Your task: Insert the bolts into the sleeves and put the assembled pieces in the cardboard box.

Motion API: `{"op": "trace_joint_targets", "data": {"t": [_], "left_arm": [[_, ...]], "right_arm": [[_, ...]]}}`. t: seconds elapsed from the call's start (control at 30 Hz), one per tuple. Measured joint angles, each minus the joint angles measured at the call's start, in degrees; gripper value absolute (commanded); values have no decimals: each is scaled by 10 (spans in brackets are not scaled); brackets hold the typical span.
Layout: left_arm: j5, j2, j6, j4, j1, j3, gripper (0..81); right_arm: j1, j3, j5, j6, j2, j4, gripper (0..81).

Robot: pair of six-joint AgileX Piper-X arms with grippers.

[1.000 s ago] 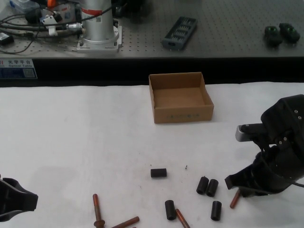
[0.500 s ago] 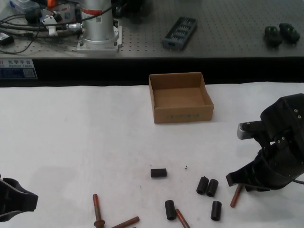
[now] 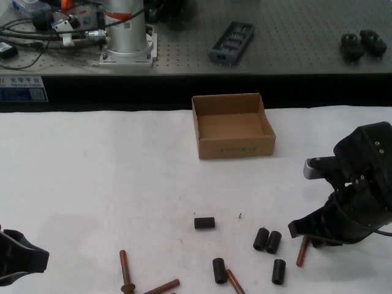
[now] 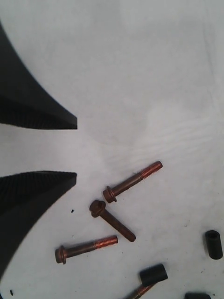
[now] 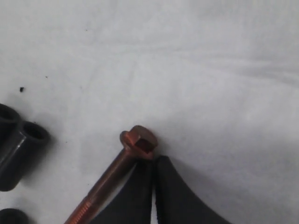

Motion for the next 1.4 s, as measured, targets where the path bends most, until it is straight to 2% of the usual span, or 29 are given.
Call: {"op": "trace_joint_targets", "data": {"t": [0.2,0.7,0.9,1.4], "left_arm": [[0,0,0,0,0,0,231],[0,0,3,0,0,0,231],[-2,0,9,0,0,0,231],[-5,0,9,0,0,0,231]], "right_arm": [[9,-16,-33,0,11,-3,40],[13,-24,-52,2,12,16,40],[13,-78,-72,2,12,56,40],[13,-98,-75,23,12,92,46]]}}
